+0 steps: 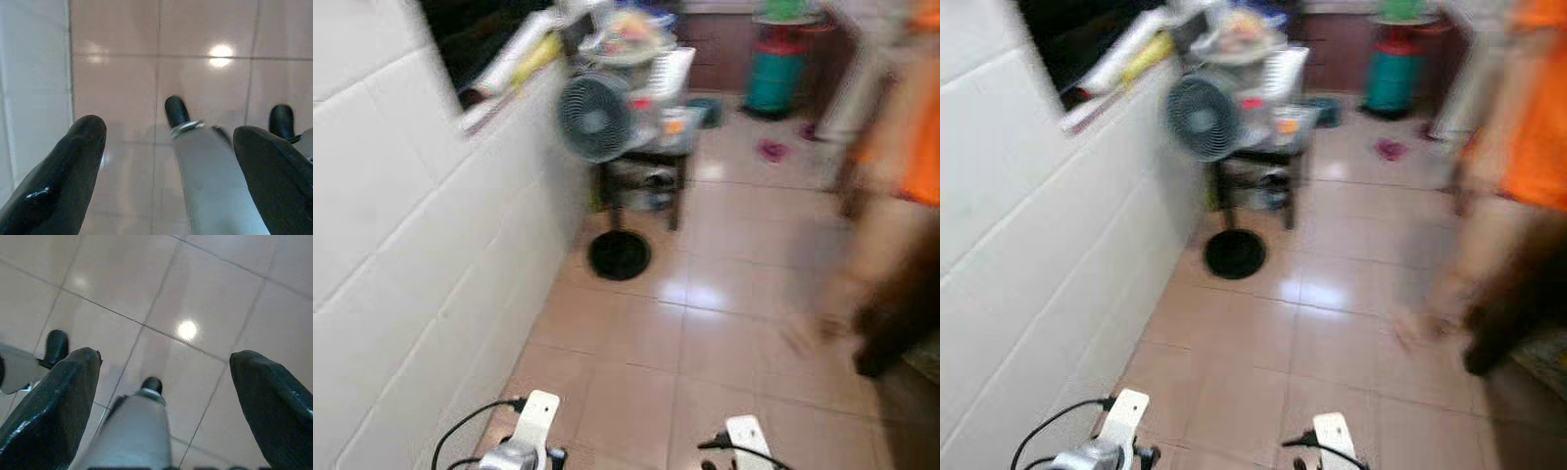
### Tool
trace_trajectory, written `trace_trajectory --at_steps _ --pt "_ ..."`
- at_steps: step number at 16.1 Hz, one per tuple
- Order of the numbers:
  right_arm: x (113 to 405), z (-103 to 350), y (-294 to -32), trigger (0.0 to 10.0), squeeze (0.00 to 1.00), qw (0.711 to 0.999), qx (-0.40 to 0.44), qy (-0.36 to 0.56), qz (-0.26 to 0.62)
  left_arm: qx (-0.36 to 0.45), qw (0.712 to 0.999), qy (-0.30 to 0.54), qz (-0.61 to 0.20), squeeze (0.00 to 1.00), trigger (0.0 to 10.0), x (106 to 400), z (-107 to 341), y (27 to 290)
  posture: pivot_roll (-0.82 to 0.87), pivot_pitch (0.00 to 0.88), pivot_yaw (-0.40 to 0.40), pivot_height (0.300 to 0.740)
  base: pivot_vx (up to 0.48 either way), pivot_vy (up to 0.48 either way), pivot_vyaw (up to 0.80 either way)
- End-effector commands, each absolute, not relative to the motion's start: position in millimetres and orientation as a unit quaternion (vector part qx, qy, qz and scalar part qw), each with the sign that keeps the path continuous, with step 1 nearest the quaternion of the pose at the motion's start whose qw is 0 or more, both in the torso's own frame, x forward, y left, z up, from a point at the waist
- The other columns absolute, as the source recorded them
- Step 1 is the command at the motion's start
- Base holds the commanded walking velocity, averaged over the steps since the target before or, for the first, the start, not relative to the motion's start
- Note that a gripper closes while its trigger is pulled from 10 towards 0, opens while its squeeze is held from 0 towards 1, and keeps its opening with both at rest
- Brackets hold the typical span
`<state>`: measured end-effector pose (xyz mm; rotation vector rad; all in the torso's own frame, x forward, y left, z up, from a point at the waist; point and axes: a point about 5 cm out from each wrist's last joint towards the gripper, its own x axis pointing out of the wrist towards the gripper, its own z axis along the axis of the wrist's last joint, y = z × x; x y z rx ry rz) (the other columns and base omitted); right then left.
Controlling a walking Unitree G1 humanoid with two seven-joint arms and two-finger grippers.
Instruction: Setting the table
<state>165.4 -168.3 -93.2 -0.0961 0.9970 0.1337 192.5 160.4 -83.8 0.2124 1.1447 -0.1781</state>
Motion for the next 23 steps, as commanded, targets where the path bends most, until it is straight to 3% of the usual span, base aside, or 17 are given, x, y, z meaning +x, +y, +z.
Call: trace_trajectory --at_steps 1,5,9,17,23 --pt "166 -93 -170 10.0 0.0 0.877 -0.047 0.473 0.067 0.105 0.83 0.541 -0.089 0.0 10.0 193 -84 161 -0.13 0.0 0.05 0.74 0.0 0.0 0.78" --pt "167 -92 -169 10.0 0.0 0.879 -0.048 0.47 0.07 0.101 0.83 0.542 -0.087 0.0 10.0 192 -84 162 -0.13 0.0 0.049 0.74 0.0 0.0 0.63" --pt "170 -90 -170 10.0 0.0 0.885 -0.024 0.462 0.056 0.043 0.841 0.536 -0.06 0.0 10.0 190 -85 158 -0.13 0.0 0.033 0.74 0.0 0.0 0.0" --pt "178 -86 -182 10.0 0.0 0.879 -0.068 0.466 0.079 0.034 0.853 0.519 -0.052 0.0 10.0 192 -85 149 -0.12 0.0 -0.055 0.74 0.0 0.0 0.0" --pt "176 -86 -187 10.0 0.0 0.876 -0.082 0.468 0.084 0.022 0.852 0.521 -0.051 0.0 10.0 189 -86 144 -0.13 0.0 -0.075 0.74 0.0 0.0 0.0"
